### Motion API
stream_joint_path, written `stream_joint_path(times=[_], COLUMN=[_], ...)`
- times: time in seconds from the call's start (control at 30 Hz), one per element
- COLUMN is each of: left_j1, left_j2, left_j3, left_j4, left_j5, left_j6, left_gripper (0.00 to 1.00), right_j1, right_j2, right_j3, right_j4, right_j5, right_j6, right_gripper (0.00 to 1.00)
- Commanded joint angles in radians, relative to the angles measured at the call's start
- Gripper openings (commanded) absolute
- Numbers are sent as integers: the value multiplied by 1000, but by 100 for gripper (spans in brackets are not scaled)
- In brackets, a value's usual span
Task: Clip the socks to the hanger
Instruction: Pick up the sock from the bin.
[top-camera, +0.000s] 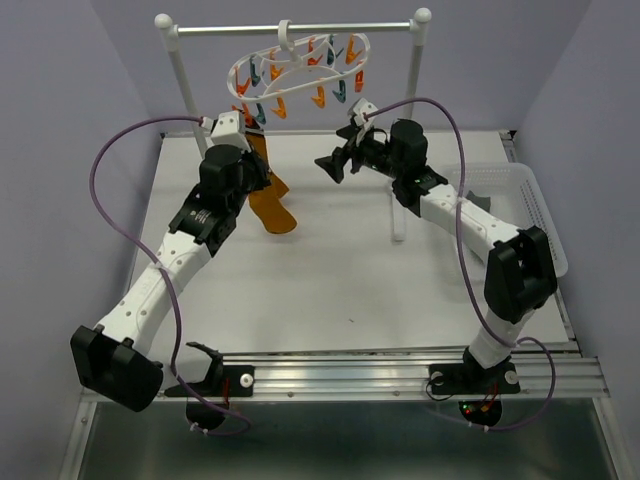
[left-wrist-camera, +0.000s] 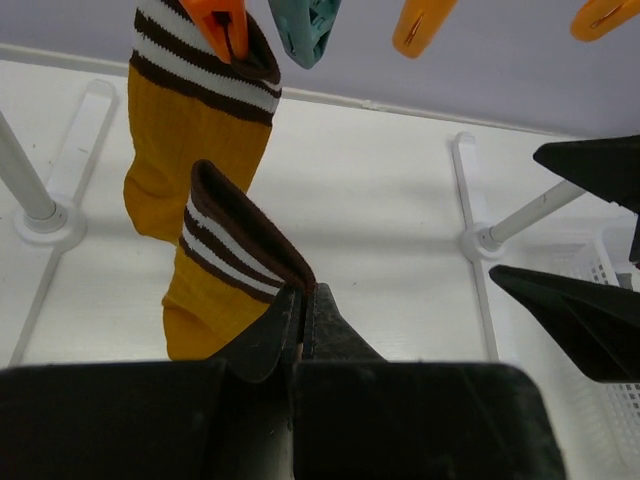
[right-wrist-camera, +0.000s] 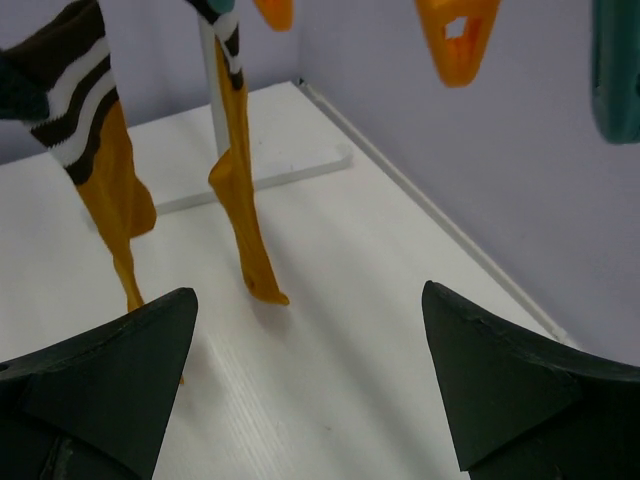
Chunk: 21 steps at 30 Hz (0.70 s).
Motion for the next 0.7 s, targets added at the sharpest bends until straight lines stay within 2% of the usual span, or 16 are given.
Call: stream_joint_path(times=[0.0, 0.2, 0.67], left_j1=[12, 29, 100], left_j2=[15, 71, 58], left_j3=[68, 98, 72], left_j4=[114, 127, 113], left_j5=[53, 70, 96], left_j6=[39, 56, 8], left_gripper=[0, 0, 0], right_j1=[1, 1, 64], right_j2=[56, 114, 148], right_j3=[87, 143, 180], right_j4=[235, 275, 289], right_j5=[74, 38, 39], right_j6=[111, 138, 125], right_gripper=[100, 100, 100])
